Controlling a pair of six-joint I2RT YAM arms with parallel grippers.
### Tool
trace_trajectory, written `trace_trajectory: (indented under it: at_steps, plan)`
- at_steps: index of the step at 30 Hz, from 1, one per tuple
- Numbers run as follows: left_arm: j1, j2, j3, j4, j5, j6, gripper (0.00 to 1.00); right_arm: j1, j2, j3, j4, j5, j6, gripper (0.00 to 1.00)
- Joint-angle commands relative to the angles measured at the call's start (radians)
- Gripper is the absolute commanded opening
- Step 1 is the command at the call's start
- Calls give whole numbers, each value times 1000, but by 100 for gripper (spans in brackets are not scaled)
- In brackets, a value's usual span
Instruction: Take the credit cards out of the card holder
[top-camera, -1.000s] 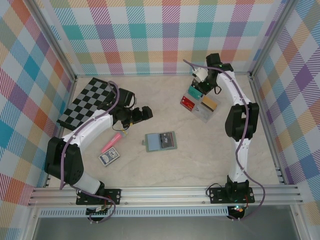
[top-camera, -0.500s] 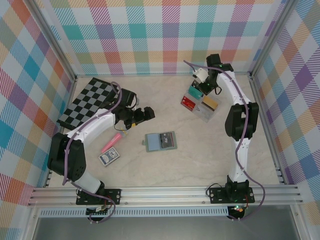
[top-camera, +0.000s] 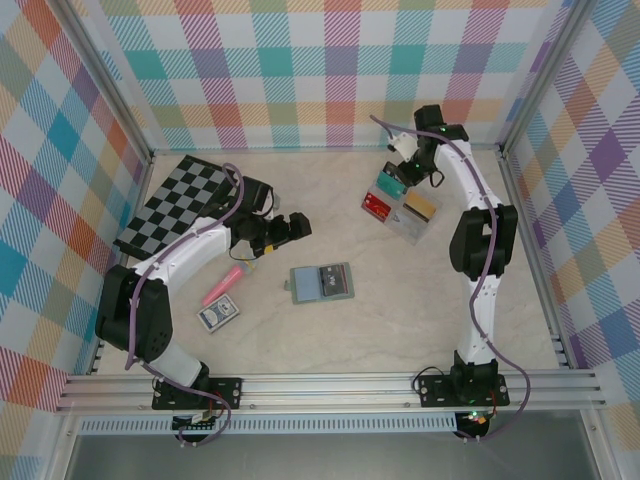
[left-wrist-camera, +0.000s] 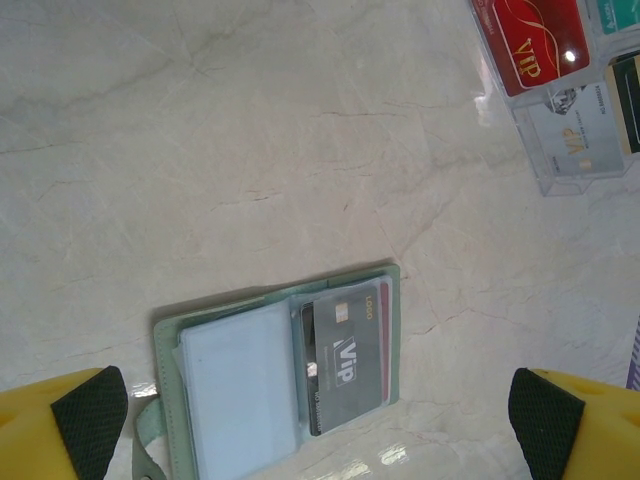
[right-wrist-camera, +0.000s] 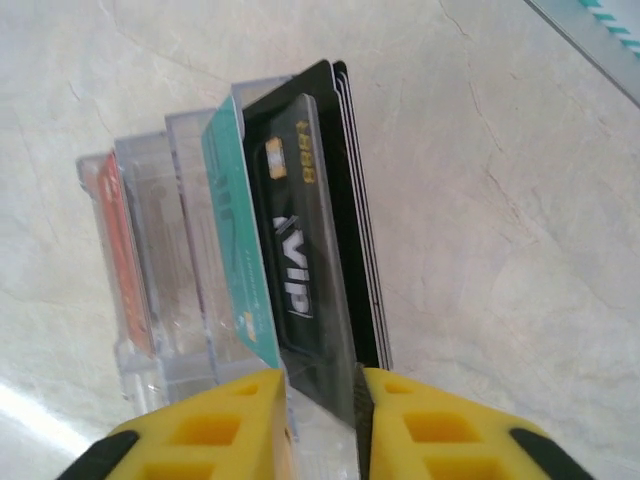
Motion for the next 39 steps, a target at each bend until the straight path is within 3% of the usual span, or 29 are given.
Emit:
trace_trajectory:
  at_steps: [1,7,14,20,23,27,30,35,39]
  plan:
    - [11,-16,15,1,10,-15,100,-6,-77,9,-20,-75,98,33]
    - [8,-41,-10,5,10,-26,100,-7,-235,-134,36,-153,311,46]
    - [-38,-83,-62,23,21,-43,98,-6,-516,-504,170,-366,617,53]
    - [-116,-102,-112,50,11,-79,92,-1,-727,-835,294,-457,884,58]
    - [-155,-91,-138,83,4,-133,85,43,-788,-972,365,-543,935,61]
    - [-204,-63,-169,137,-23,-215,75,127,-815,-1077,413,-493,1013,61]
    - [-228,-26,-189,193,-33,-268,61,179,-821,-1154,492,-463,1104,59]
    - [-262,52,-198,291,-45,-323,41,266,-766,-1205,576,-424,1176,56]
    - [-272,85,-206,319,-76,-342,34,322,-689,-1206,619,-425,1204,50]
